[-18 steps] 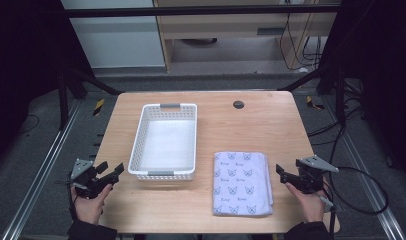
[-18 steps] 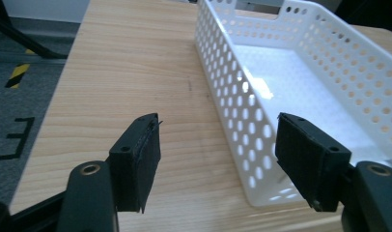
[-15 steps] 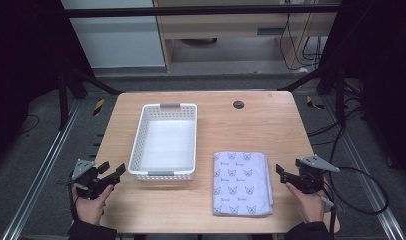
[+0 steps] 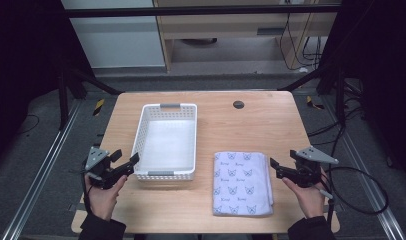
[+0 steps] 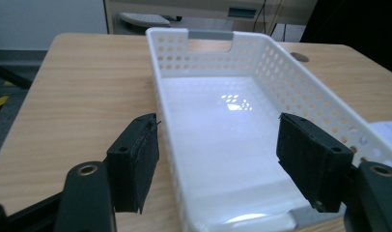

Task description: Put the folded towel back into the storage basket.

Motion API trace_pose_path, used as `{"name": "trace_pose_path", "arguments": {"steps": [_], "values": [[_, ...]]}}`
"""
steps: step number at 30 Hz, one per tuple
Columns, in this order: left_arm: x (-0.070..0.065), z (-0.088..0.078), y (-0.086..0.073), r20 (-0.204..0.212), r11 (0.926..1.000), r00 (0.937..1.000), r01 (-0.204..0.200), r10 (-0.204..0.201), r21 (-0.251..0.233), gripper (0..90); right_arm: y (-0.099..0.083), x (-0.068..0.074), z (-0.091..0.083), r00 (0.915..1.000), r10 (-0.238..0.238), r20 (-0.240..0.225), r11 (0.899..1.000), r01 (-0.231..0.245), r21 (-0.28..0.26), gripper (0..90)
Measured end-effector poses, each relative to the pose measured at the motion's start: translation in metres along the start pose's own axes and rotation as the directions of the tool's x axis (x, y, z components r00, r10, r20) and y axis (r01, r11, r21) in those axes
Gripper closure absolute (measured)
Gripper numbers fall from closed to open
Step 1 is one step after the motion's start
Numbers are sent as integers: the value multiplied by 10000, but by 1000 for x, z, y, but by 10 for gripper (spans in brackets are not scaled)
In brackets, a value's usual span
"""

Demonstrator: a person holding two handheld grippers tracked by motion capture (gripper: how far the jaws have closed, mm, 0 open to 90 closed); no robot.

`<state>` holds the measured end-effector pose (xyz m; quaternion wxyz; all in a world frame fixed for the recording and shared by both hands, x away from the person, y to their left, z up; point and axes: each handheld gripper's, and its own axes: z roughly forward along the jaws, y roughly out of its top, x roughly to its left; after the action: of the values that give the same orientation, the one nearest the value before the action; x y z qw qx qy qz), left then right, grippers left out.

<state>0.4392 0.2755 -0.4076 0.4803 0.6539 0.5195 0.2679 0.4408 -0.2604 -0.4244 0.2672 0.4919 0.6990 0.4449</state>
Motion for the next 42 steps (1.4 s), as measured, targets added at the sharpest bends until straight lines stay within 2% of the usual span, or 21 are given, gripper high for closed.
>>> {"name": "trace_pose_path", "arguments": {"steps": [1,3,4,5,6,8,9,10,11,13,16,19,22,25,27,32,36,42], "values": [[-4,2,3,25,10000,10000,-14,15,-54,301,3,0,-1,10000,0,-44,10000,0,-41,197],[-21,7,16,186,9995,9997,-123,129,-298,299,10,1,-2,9999,13,-140,9998,-16,-186,196],[-21,7,16,186,9995,9997,-123,129,-298,296,10,1,-2,9999,13,-140,9998,-16,-186,196],[-33,11,23,386,9988,9991,-165,183,-452,294,16,1,-3,9997,75,-236,9994,-83,-330,196],[-33,11,23,386,9988,9991,-165,183,-452,293,18,1,-3,9996,81,-253,9994,-89,-343,197],[-50,13,29,688,9980,9973,-229,270,-591,293,21,2,-2,9995,30,-302,9993,-41,-373,202],[-50,13,29,688,9980,9973,-229,270,-591,293,21,2,-2,9995,30,-302,9993,-41,-373,202],[-60,14,32,762,9971,9960,-412,460,-644,296,22,2,-1,9994,3,-343,9994,-15,-349,208],[-60,14,32,762,9971,9960,-412,460,-644,297,22,2,-1,9994,3,-343,9994,-15,-349,208],[-73,15,34,827,9952,9943,-611,675,-770,299,24,0,0,9993,5,-380,9995,-17,-303,214],[-80,16,34,977,9946,9926,-646,725,-815,303,25,-1,2,9990,67,-435,9996,-79,-282,218],[-95,19,30,1174,9933,9883,-894,976,-736,309,26,-3,4,9989,92,-452,9996,-105,-270,221],[-106,20,25,1448,9929,9848,-842,958,-842,334,27,-3,4,9986,108,-521,9994,-125,-317,228],[-121,24,16,1579,9904,9790,-1197,1293,-687,337,27,-2,6,9978,195,-633,9990,-219,-384,238],[-128,26,12,1637,9899,9769,-1296,1374,-573,347,27,-2,8,9969,219,-749,9985,-255,-476,246],[-144,29,0,1945,9938,9749,-1016,1084,-448,395,24,-1,13,9971,160,-749,9995,-179,-247,253],[-157,31,-12,2119,9918,9689,-1246,1278,-280,423,21,1,15,9969,68,-781,9999,-76,-108,253],[-169,32,-25,2390,9923,9632,-1226,1233,-179,442,18,5,21,9957,-27,-929,9999,38,118,253]]}}
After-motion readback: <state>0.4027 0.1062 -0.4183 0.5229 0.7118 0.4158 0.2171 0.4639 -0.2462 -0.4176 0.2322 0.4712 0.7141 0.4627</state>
